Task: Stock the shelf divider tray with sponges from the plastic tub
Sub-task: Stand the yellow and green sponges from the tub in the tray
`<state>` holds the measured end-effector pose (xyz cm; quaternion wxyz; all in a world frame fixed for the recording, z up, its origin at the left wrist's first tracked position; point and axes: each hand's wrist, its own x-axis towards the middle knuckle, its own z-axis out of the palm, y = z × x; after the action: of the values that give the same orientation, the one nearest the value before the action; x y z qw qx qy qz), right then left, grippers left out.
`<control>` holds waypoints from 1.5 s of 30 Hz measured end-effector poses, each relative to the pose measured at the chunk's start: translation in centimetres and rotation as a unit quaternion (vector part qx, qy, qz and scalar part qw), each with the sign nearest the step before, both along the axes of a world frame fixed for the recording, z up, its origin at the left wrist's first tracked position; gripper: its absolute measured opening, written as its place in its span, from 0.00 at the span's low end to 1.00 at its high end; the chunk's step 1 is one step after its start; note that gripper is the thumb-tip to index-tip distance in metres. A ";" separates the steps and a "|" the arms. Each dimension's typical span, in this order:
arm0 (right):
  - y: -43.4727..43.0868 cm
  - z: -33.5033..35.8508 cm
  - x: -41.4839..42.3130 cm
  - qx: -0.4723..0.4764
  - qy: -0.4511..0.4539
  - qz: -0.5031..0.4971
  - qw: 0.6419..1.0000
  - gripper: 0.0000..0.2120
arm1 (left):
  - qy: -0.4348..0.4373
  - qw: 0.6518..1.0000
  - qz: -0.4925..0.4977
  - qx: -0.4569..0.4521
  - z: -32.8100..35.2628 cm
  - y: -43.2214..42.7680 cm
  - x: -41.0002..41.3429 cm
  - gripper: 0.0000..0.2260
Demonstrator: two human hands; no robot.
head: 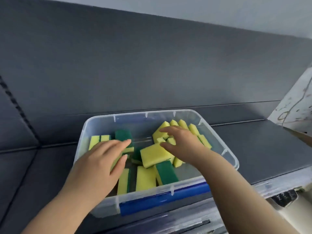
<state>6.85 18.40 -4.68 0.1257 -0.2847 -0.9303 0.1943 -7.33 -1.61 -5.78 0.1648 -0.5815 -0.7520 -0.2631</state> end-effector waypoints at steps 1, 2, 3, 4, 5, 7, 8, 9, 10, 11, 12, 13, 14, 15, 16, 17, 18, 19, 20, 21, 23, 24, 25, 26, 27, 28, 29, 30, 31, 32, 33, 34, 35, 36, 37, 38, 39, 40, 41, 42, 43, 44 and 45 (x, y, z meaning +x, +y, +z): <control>1.0 -0.3 -1.2 -0.004 -0.057 0.021 0.998 0.23 | -0.003 1.000 0.030 -0.008 0.0 0.0 0.2 0.15; 1.8 -0.7 -2.4 -0.007 -0.121 0.040 0.992 0.25 | -0.005 0.998 0.054 -0.014 -0.1 0.0 0.5 0.16; 2.4 -1.1 -3.3 -0.003 -0.181 0.058 0.982 0.26 | -0.007 0.997 0.074 -0.017 -0.1 0.0 0.8 0.15; 2.8 -1.5 -4.0 0.006 -0.230 0.076 0.970 0.27 | -0.009 0.996 0.090 -0.019 -0.2 0.0 1.2 0.14; 3.1 -1.9 -4.5 0.016 -0.264 0.093 0.960 0.28 | -0.011 0.994 0.103 -0.021 -0.3 0.0 1.6 0.14; 3.4 -2.4 -5.0 0.034 -0.301 0.126 0.945 0.29 | -0.021 0.992 0.126 -0.021 -0.6 -0.1 2.4 0.15; 3.4 -2.5 -5.1 0.045 -0.315 0.141 0.937 0.30 | -0.024 0.990 0.138 -0.021 -0.7 -0.1 2.7 0.16; 3.5 -2.4 -5.0 0.059 -0.331 0.154 0.929 0.31 | -0.026 0.988 0.147 -0.024 -0.8 -0.1 3.0 0.17; 3.5 -2.1 -4.8 0.075 -0.340 0.164 0.923 0.31 | -0.022 0.987 0.155 -0.029 -0.9 -0.1 3.3 0.17; 3.7 -1.7 -4.4 0.088 -0.337 0.170 0.922 0.30 | -0.017 0.986 0.163 -0.035 -1.0 0.0 3.4 0.17; 3.8 -1.2 -4.0 0.093 -0.315 0.170 0.929 0.29 | -0.012 0.985 0.168 -0.044 -0.9 0.1 3.3 0.17; 4.1 -0.6 -3.4 0.091 -0.274 0.165 0.943 0.29 | -0.011 0.982 0.178 -0.061 -0.8 0.3 3.3 0.17; 4.5 0.0 -2.5 0.082 -0.220 0.155 0.960 0.28 | -0.012 0.978 0.193 -0.083 -0.6 0.7 3.2 0.18; 5.0 0.7 -1.6 0.068 -0.164 0.142 0.974 0.28 | -0.015 0.973 0.203 -0.106 -0.5 1.1 2.9 0.19; 5.5 1.2 -0.6 0.054 -0.115 0.132 0.983 0.28 | -0.023 0.969 0.202 -0.138 -0.6 1.5 2.3 0.21; 6.0 1.5 0.4 0.040 -0.076 0.125 0.988 0.28 | -0.024 0.962 0.194 -0.189 -0.7 2.0 1.7 0.24; 6.4 1.7 1.4 0.026 -0.046 0.121 0.991 0.28 | -0.018 0.951 0.181 -0.250 -0.7 2.6 1.2 0.29; 6.7 1.6 2.3 0.014 -0.021 0.117 0.993 0.28 | -0.001 0.937 0.167 -0.306 -0.6 3.2 0.8 0.34; 7.0 1.5 3.2 0.003 -0.001 0.113 0.994 0.29 | 0.022 0.922 0.154 -0.355 -0.5 3.9 0.5 0.38; 7.1 1.2 4.0 -0.007 0.012 0.109 0.994 0.29 | 0.049 0.905 0.143 -0.398 -0.3 4.5 0.3 0.39; 7.1 0.5 5.3 -0.022 0.020 0.103 0.994 0.29 | 0.099 0.869 0.126 -0.468 -0.1 5.7 -0.1 0.36; 7.1 0.1 5.8 -0.031 0.024 0.102 0.994 0.29 | 0.119 0.852 0.120 -0.495 -0.1 6.2 -0.3 0.33; 7.0 -0.2 6.2 -0.043 0.033 0.102 0.993 0.29 | 0.135 0.836 0.117 -0.519 -0.2 6.7 -0.5 0.31; 7.1 -0.5 6.6 -0.059 0.048 0.099 0.992 0.29 | 0.147 0.821 0.114 -0.540 -0.3 7.1 -0.6 0.28; 7.1 -0.7 6.9 -0.077 0.069 0.093 0.990 0.29 | 0.156 0.807 0.111 -0.558 -0.4 7.5 -0.7 0.27; 7.1 -0.8 7.2 -0.097 0.094 0.084 0.987 0.30 | 0.162 0.795 0.109 -0.574 -0.4 7.8 -0.7 0.26; 7.2 -0.9 7.5 -0.115 0.121 0.076 0.983 0.30 | 0.164 0.786 0.109 -0.586 -0.4 8.0 -0.7 0.25; 7.4 -1.0 7.7 -0.126 0.147 0.068 0.979 0.30 | 0.166 0.782 0.109 -0.591 -0.3 8.2 -0.6 0.25; 7.5 -1.0 7.9 -0.133 0.168 0.061 0.975 0.30 | 0.169 0.784 0.108 -0.588 0.0 8.2 -0.6 0.25; 7.7 -1.0 8.0 -0.138 0.182 0.055 0.972 0.29 | 0.172 0.791 0.108 -0.577 0.4 8.2 -0.6 0.24; 7.9 -1.0 8.0 -0.146 0.194 0.050 0.969 0.29 | 0.177 0.803 0.109 -0.559 0.9 8.0 -0.5 0.23; 8.0 -1.0 7.9 -0.156 0.205 0.046 0.965 0.29 | 0.181 0.817 0.111 -0.537 1.6 7.8 -0.3 0.21; 8.2 -1.0 7.8 -0.168 0.217 0.043 0.961 0.28 | 0.181 0.831 0.112 -0.514 2.3 7.5 0.0 0.19; 8.2 -1.1 7.6 -0.182 0.231 0.040 0.955 0.28 | 0.177 0.847 0.112 -0.488 3.1 7.1 0.4 0.18; 8.2 -1.2 7.4 -0.196 0.246 0.040 0.948 0.28 | 0.174 0.867 0.111 -0.453 3.8 6.7 0.9 0.18; 8.1 -1.3 7.1 -0.210 0.259 0.043 0.942 0.28 | 0.172 0.893 0.110 -0.400 4.5 6.3 1.5 0.19; 8.0 -1.4 6.8 -0.226 0.265 0.048 0.936 0.28 | 0.169 0.920 0.110 -0.335 5.1 5.8 2.1 0.20; 7.8 -1.5 6.5 -0.244 0.265 0.056 0.931 0.27 | 0.163 0.943 0.107 -0.268 5.6 5.3 2.8 0.21; 7.6 -1.6 6.2 -0.261 0.259 0.064 0.928 0.27 | 0.160 0.960 0.104 -0.207 5.9 4.7 3.5 0.22; 7.2 -1.6 5.8 -0.275 0.252 0.073 0.925 0.26 | 0.154 0.970 0.105 -0.158 6.0 4.2 4.1 0.23; 6.8 -1.6 5.5 -0.283 0.248 0.080 0.923 0.26 | 0.145 0.976 0.111 -0.120 5.8 3.6 4.6 0.23; 6.3 -1.6 5.1 -0.287 0.249 0.085 0.921 0.26 | 0.130 0.980 0.120 -0.086 5.5 3.0 5.0 0.23; 5.7 -1.5 4.8 -0.287 0.253 0.088 0.920 0.26 | 0.114 0.984 0.130 -0.052 5.0 2.5 5.3 0.22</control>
<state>11.67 24.11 -6.17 0.2520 -0.1674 -0.7932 0.5285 -1.99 0.86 -0.73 0.2522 -0.5128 -0.8099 -0.1321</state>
